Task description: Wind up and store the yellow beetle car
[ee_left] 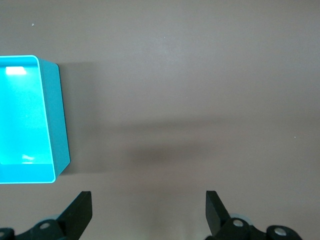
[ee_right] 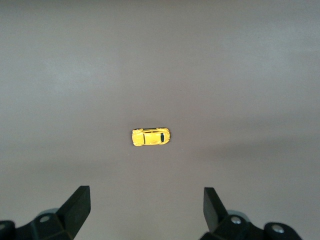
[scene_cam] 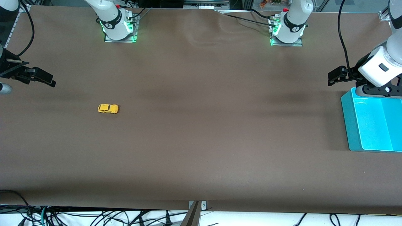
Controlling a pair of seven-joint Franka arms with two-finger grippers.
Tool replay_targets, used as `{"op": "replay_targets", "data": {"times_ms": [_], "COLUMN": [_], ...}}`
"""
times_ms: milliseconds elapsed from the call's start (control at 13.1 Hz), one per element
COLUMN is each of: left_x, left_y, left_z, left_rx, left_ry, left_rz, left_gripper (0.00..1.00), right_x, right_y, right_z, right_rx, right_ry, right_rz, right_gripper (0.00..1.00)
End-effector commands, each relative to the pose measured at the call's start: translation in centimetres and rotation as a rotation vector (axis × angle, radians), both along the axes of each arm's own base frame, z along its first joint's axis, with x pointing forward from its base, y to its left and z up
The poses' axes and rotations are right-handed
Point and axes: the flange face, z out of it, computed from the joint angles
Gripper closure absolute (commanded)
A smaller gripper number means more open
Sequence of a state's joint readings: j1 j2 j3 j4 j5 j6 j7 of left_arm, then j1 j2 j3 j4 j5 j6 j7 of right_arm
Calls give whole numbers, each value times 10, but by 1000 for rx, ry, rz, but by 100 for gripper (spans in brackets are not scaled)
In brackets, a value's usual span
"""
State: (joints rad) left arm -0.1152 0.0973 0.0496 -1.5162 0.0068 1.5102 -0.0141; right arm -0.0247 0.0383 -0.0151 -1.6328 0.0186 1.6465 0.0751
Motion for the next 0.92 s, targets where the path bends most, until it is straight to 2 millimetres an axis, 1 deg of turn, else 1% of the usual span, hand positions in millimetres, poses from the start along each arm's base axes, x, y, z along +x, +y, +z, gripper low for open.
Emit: {"op": "replay_targets", "data": {"times_ms": [0, 843], "left_x": [2, 2], "left_y": [1, 1], "left_z": [5, 5], "left_rx": [-9, -9], "left_ry": [-4, -4], "left_rz": [-6, -6], "left_gripper": [0, 0], "right_x": [-4, -6], "right_y": [-1, 0], "right_z": [4, 2], "right_rx": [-12, -1], "right_ry": [-12, -2], "right_rz": [-7, 1], "right_gripper": [0, 0]}}
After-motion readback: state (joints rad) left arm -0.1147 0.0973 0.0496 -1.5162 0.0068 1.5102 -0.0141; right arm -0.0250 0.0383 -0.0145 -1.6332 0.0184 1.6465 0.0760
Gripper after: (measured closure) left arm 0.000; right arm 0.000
